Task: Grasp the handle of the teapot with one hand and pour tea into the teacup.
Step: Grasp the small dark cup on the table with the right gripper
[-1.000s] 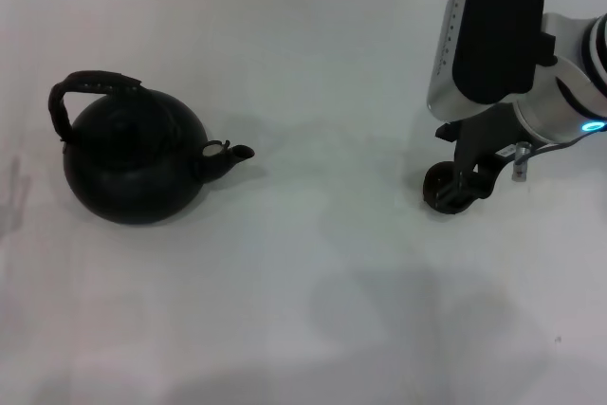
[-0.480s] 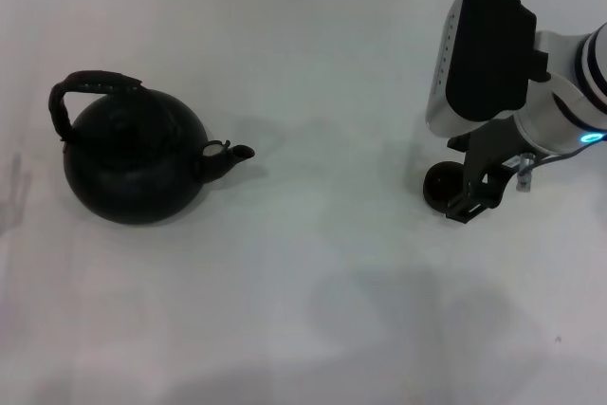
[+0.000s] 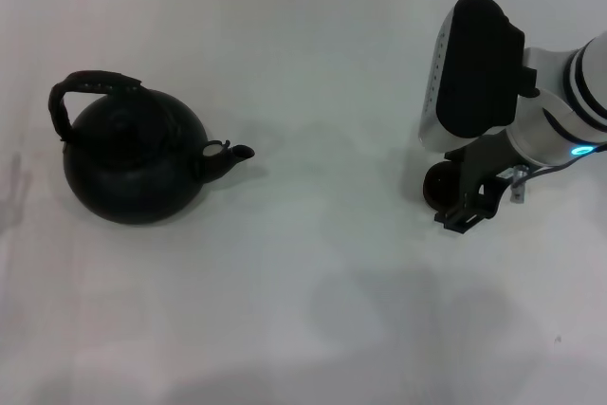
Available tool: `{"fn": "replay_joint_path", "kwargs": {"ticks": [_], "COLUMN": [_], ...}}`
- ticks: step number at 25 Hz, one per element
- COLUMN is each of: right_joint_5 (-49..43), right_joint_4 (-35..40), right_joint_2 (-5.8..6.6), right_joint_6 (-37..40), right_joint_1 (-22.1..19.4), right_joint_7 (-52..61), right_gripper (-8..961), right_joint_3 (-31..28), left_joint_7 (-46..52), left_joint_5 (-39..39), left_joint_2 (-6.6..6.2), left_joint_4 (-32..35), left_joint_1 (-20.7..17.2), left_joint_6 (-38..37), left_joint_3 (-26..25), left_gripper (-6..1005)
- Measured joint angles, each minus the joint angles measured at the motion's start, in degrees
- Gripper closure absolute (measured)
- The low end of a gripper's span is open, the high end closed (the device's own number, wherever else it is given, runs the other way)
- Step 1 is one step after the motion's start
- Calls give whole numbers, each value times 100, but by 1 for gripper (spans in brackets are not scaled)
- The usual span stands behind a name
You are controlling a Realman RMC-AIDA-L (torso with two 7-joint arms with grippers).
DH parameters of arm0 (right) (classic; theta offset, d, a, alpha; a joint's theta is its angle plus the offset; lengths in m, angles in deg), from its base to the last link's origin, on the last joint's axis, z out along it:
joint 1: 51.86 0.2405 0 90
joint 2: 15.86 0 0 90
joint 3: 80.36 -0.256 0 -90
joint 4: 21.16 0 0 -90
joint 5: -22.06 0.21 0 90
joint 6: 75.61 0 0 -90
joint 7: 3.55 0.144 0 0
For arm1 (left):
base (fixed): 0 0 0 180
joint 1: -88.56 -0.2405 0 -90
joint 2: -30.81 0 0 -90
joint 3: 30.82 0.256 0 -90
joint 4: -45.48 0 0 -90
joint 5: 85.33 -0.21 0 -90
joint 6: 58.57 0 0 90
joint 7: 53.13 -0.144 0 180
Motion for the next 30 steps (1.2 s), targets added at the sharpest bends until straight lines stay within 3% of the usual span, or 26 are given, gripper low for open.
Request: {"fn": "replay_joint_path", "kwargs": {"ticks": [30], "right_joint_5": [-75], "right_joint_4": [-239], "right_joint_2": [1], "right_joint_6": [295], "right_joint_1": [17], "right_joint_7": [15], "right_gripper": [107], "right_joint_3": [167], "left_joint_7": [0], "left_joint_5": [-1], "left_joint_2": [9], "left_joint_4": [0], "left_joint_1": [-21], "left_joint_6": [-34], "left_joint_3": [0], "left_gripper": [192]}}
